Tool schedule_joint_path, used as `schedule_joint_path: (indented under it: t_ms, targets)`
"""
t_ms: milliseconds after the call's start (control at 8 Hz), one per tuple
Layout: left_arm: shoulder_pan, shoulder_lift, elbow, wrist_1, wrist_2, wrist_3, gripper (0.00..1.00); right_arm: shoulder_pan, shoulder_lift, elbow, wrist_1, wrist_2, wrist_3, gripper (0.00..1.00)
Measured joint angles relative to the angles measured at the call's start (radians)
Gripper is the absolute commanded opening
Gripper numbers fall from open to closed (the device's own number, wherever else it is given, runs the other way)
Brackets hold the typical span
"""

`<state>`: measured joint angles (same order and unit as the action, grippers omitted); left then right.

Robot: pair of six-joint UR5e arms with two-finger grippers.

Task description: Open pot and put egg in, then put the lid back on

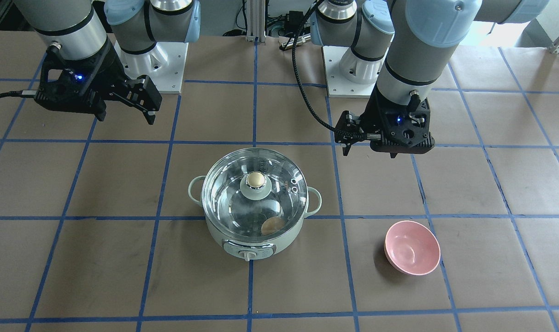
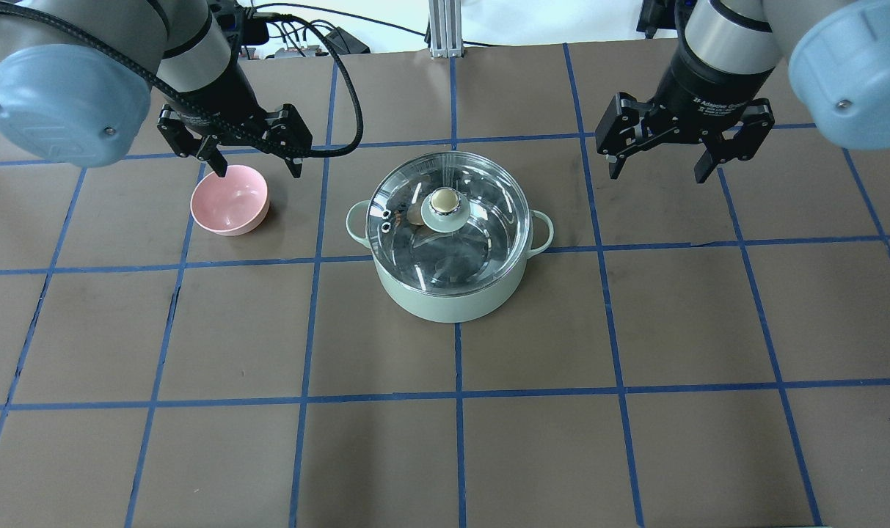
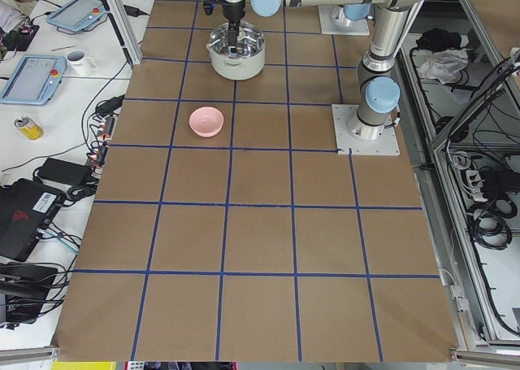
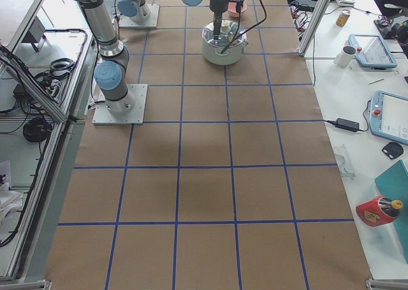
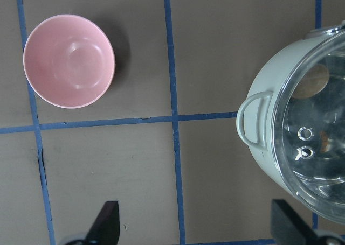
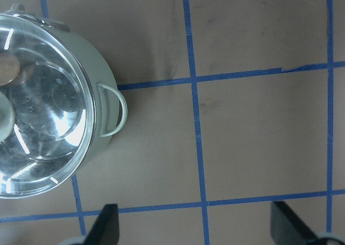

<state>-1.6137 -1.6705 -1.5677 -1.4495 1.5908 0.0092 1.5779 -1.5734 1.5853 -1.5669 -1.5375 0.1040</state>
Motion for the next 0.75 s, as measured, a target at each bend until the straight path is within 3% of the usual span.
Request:
schedule_joint_path:
  t_ms: [750]
  targets:
    - [0.000,0.002,0.000,0.001,0.000,-0.001,1.00,0.001,0.000,0.002,-0.001,0.000,-0.009,1.00]
